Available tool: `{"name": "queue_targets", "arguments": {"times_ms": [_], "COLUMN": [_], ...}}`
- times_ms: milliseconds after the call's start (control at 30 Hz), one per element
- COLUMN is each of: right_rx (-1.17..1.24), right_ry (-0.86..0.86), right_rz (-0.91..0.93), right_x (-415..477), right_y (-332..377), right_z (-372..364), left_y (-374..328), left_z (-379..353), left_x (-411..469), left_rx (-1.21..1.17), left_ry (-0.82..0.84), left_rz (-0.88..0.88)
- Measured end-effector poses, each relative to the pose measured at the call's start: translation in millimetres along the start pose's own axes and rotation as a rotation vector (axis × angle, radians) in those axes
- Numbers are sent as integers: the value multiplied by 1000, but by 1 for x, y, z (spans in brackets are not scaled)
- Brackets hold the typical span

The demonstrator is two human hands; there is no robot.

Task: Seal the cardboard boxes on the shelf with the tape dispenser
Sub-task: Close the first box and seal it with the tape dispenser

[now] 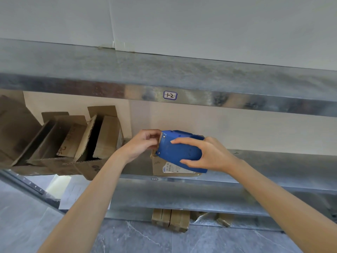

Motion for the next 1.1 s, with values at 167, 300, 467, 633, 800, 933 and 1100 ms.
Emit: {"name": "queue_targets", "arguments": {"times_ms": [167, 300, 467, 633, 800, 933, 1100], "right_rx": [142, 306, 339, 284, 206, 195, 110], "right_ry": [-40, -118, -97, -46, 35, 37, 56], "right_rz": [-60, -145, -153, -100, -69, -62, -46], "right_x": [-4, -3, -5, -7, -8, -5, 0], "right_y": [-8, -16, -12, -2, 0, 1, -8], "right_z": [0, 4, 3, 1, -6, 1, 11], "left_y": [0, 0, 5, 3, 3, 5, 5], "left_z": [4, 0, 6, 3, -2, 1, 11], "left_x": [1, -1, 4, 3, 2, 5, 6], "left_rx": [-21, -34, -60, 10, 61, 40, 25], "left_ry": [-20, -34, -114, -139, -161, -215, -311], "left_rz": [-29, -71, -79, -90, -89, -90, -115]}}
Point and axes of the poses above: each hand's wrist, its own x-axis towards the middle knuckle, its own z-axis out of the back of the hand, y = z × x, the point moved 7 cm from there along x, towards the middle knuckle, and after that the axes turned 5 degrees about z, right-handed, at the moved point
